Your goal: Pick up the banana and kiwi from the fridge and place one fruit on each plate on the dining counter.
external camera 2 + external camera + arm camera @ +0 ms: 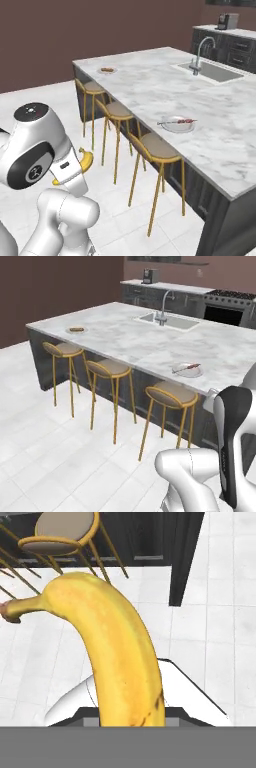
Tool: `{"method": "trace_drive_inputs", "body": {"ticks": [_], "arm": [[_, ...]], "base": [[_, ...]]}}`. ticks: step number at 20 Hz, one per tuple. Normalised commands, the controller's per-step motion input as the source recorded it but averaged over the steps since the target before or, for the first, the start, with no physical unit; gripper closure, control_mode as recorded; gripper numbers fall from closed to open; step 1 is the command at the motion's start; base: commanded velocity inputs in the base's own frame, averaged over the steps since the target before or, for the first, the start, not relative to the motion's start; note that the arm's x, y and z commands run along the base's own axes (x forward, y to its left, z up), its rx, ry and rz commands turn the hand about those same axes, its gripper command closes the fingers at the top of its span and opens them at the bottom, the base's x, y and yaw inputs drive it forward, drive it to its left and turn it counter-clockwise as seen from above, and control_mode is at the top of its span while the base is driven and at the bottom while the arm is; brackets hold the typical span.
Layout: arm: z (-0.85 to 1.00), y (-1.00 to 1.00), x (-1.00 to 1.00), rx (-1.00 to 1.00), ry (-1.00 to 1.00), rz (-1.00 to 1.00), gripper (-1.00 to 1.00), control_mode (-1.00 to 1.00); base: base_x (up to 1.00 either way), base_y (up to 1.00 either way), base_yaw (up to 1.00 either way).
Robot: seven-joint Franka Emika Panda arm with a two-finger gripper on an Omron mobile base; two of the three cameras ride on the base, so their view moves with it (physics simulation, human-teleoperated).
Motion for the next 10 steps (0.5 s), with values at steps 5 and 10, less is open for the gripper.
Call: {"method": "trace_drive_inputs", "body": {"ticks": [5, 10], "arm": [[0.00, 0.00, 0.00, 0.00, 0.00, 0.00, 1.00, 1.00], [0.00, 0.00, 0.00, 0.00, 0.00, 0.00, 1.00, 1.00]], "base": [[0.79, 0.74, -0.61], [0.87, 0.67, -0.59]]}}
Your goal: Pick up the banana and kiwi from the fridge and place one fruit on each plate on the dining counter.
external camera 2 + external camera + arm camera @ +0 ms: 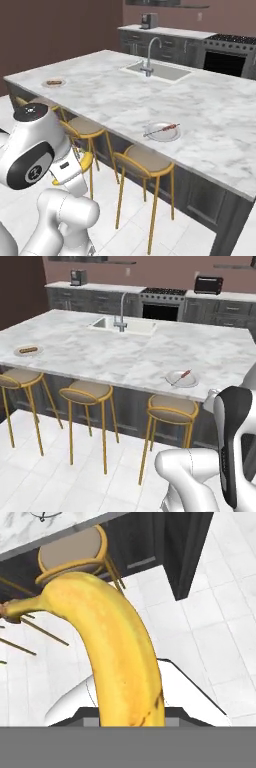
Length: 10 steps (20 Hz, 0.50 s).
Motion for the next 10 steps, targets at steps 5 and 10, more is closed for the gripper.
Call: {"method": "trace_drive_inputs", "body": {"ticks": [5, 10], "arm": [[0.00, 0.00, 0.00, 0.00, 0.00, 0.00, 1.00, 1.00], [0.00, 0.00, 0.00, 0.00, 0.00, 0.00, 1.00, 1.00]], "base": [[0.90, 0.57, -0.55], [0.98, 0.11, -0.50]]}}
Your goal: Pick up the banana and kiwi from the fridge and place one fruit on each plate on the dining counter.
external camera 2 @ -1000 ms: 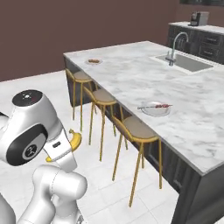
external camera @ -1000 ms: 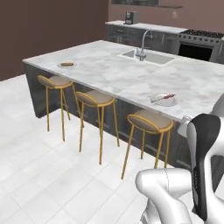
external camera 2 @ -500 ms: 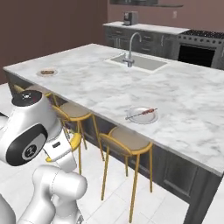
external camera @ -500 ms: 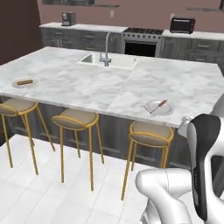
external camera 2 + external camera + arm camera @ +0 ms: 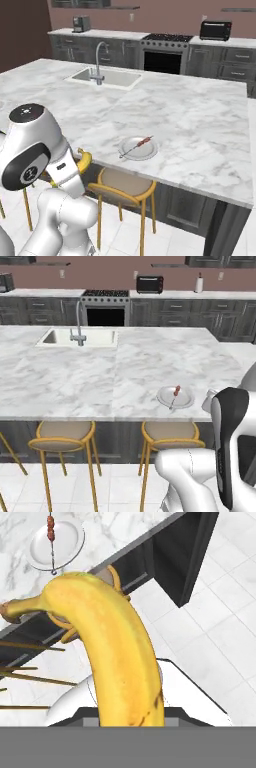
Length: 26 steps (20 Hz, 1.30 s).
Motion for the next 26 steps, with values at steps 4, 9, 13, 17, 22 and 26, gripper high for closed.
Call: {"method": "trace_drive_inputs", "body": {"ticks": [4, 9, 13, 17, 22, 26], "arm": [[0.00, 0.00, 0.00, 0.00, 0.00, 0.00, 1.00, 1.00], [-0.05, 0.00, 0.40, 0.03, 0.04, -0.10, 1.00, -1.00], [-0.19, -0.01, 1.00, 0.10, 0.14, -0.04, 1.00, -1.00], [-0.30, -0.05, 1.00, 0.07, 0.07, 0.04, 1.00, -1.00], [-0.41, -0.01, 0.96, 0.01, 0.00, 0.13, 1.00, -1.00], [-0.51, -0.10, 0.84, 0.00, 0.00, 0.16, 1.00, -1.00]], "base": [[0.99, 0.12, -0.47], [0.60, 0.00, -0.23], [0.00, 0.00, 0.00], [0.00, 0.00, 0.00], [0.00, 0.00, 0.00], [0.00, 0.00, 0.00]]}}
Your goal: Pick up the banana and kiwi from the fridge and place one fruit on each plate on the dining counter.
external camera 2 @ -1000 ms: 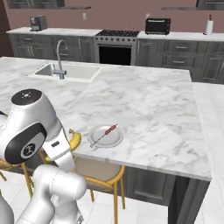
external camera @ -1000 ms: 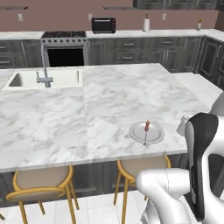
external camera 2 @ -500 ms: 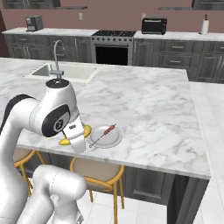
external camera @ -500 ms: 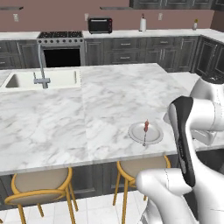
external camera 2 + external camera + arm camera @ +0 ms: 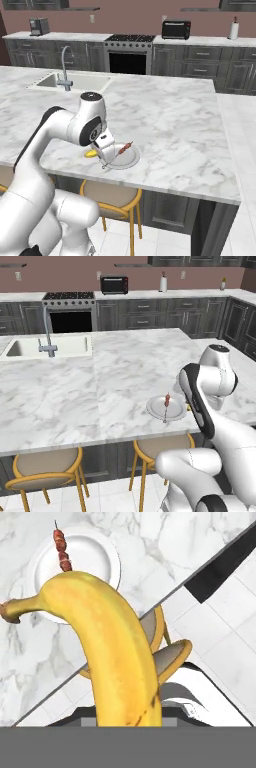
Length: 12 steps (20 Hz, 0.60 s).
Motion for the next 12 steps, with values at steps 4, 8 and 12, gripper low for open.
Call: {"method": "trace_drive_inputs", "body": {"ticks": [4, 8, 12], "arm": [[-0.49, -0.29, 0.70, 0.00, 0.00, 0.11, 1.00, -1.00], [-0.42, -0.21, 0.66, -0.01, 0.00, 0.06, 1.00, -1.00], [-0.34, -0.02, 0.56, -0.04, 0.00, 0.03, 1.00, -1.00]], "base": [[0.00, 0.00, 0.00], [0.00, 0.00, 0.00], [0.00, 0.00, 0.00]]}}
